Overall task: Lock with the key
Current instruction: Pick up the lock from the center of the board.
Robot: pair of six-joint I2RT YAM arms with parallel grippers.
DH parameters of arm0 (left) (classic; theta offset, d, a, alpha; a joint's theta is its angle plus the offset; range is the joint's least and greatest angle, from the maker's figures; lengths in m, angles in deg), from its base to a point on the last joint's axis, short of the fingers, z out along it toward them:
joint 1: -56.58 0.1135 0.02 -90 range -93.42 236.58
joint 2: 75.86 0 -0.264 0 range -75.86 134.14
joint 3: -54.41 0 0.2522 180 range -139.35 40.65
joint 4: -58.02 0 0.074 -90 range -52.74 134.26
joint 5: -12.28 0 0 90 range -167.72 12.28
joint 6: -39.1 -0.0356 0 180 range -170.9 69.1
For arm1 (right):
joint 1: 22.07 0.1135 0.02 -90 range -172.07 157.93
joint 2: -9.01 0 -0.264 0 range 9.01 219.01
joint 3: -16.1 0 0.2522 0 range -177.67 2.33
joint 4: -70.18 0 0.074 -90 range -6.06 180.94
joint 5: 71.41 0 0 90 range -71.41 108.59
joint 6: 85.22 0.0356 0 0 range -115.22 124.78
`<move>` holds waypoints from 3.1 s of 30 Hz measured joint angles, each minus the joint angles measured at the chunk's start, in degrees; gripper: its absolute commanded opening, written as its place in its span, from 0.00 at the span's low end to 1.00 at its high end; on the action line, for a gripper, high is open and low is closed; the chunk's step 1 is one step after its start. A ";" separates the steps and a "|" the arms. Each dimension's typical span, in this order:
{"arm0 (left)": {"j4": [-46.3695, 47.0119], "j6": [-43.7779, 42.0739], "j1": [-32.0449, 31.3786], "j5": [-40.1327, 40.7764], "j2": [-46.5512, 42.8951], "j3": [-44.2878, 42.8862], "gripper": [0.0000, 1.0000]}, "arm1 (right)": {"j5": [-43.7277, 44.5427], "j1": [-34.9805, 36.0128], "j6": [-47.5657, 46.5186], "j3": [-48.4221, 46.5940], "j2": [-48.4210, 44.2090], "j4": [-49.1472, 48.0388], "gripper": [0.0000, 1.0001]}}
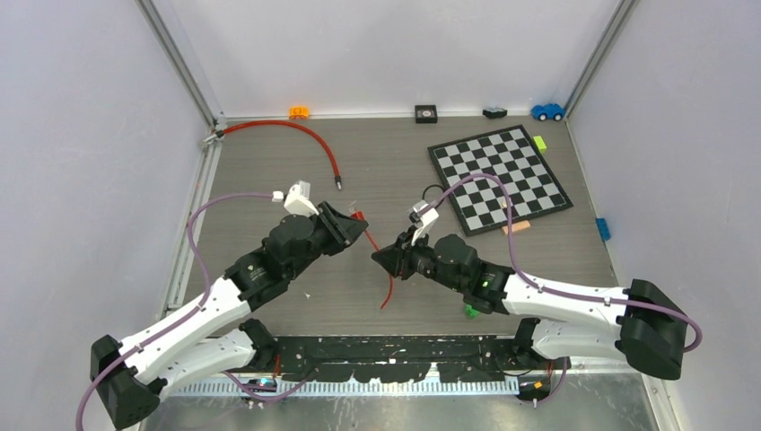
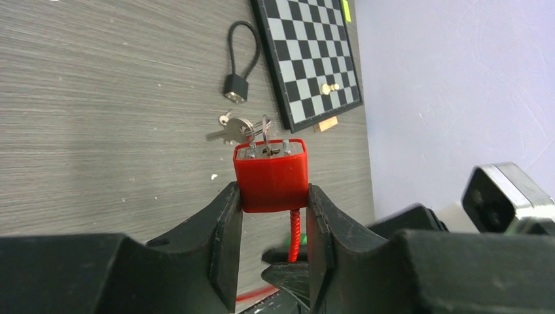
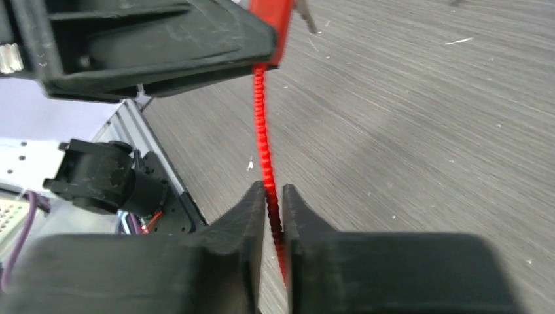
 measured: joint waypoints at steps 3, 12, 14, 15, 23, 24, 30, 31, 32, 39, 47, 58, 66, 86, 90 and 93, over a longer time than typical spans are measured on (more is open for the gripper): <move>0.26 0.22 0.02 0.28 -0.68 1.33 0.17 | -1.25 0.33 -0.11 -0.39 0.79 -0.98 0.01; -0.94 -4.50 0.07 0.70 -6.95 2.29 0.92 | 0.68 0.46 -1.16 -9.09 -3.28 16.55 0.01; -2.67 -7.28 0.07 0.70 -9.27 1.73 0.92 | 2.34 0.42 -1.88 -12.20 -5.42 22.36 0.01; -3.67 -9.46 0.07 0.63 -10.82 1.36 0.91 | 3.02 0.42 -2.23 -13.79 -6.73 25.38 0.01; -0.50 -32.72 0.07 -10.73 -27.76 3.67 0.70 | -3.50 0.28 -5.22 -25.09 -7.93 46.64 0.01; 0.90 -36.54 0.07 -14.21 -29.92 4.55 0.69 | -6.08 0.31 -5.73 -26.01 -7.69 49.00 0.01; 0.94 -53.59 0.07 -31.65 -33.44 6.45 0.68 | -20.96 0.31 -8.70 -28.39 -7.30 58.80 0.01; 0.37 -55.98 0.07 -34.45 -33.40 6.45 0.68 | -23.06 0.31 -9.29 -28.59 -7.15 60.08 0.01; -0.33 -57.99 0.04 -37.27 -33.20 6.43 0.68 | -24.81 0.31 -9.84 -28.74 -6.97 61.16 0.01; -7.08 -67.47 0.04 -50.14 -24.61 3.76 0.67 | -34.64 0.31 -13.99 -30.60 -4.44 67.34 0.01; -8.44 -67.93 0.04 -57.11 -20.09 3.39 0.70 | -37.97 0.31 -16.39 -32.11 -2.82 69.42 0.01; -3.41 -57.86 0.04 -59.60 -13.16 3.41 0.70 | -36.96 0.33 -16.98 -32.11 -2.80 69.26 0.01; -3.39 -55.74 0.04 -59.58 -8.35 3.41 0.66 | -36.61 0.42 -17.09 -32.11 -2.80 68.08 0.01; -16.85 -68.22 0.00 -67.36 2.47 -5.46 0.54 | -36.61 0.44 -19.12 -32.09 -0.31 68.06 0.01; -20.31 -71.04 0.00 -67.36 3.78 -6.45 0.55 | -36.61 0.44 -19.19 -32.09 -0.20 68.15 0.01; -21.66 -72.17 -0.04 -67.36 3.98 -6.45 0.57 | -36.59 0.42 -19.17 -32.09 -0.20 68.13 0.01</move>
